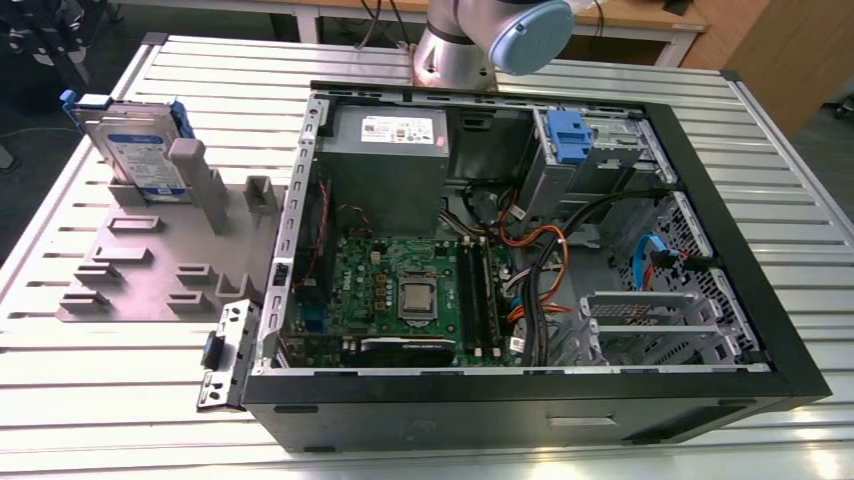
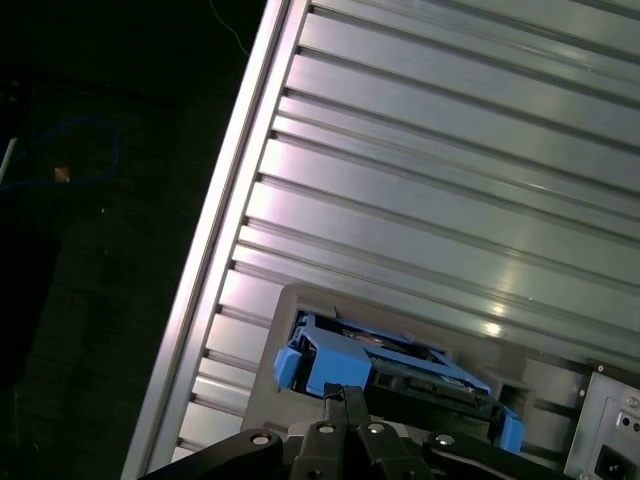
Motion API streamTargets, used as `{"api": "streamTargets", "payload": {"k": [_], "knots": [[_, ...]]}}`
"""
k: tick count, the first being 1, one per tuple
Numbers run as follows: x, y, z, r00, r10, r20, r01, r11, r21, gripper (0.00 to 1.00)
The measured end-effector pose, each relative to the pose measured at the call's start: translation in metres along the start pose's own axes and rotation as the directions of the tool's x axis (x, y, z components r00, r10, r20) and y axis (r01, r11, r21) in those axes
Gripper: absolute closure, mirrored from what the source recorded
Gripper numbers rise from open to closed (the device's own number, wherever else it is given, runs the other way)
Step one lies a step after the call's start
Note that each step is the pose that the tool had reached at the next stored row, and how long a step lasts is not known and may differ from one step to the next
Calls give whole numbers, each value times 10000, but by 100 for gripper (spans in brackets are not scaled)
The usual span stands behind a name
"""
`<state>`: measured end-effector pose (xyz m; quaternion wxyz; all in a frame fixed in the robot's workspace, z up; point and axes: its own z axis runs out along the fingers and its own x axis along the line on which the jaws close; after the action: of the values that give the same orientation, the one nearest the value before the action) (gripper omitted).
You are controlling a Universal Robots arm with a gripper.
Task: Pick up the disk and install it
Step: 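Pick up the disk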
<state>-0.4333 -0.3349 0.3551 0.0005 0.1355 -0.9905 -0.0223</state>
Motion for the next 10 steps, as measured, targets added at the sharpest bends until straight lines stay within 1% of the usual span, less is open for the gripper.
{"api": "streamTargets", "payload": {"k": [10], "knots": [[0,0,0,9995,-310,-15,310,9995,-1,89]]}}
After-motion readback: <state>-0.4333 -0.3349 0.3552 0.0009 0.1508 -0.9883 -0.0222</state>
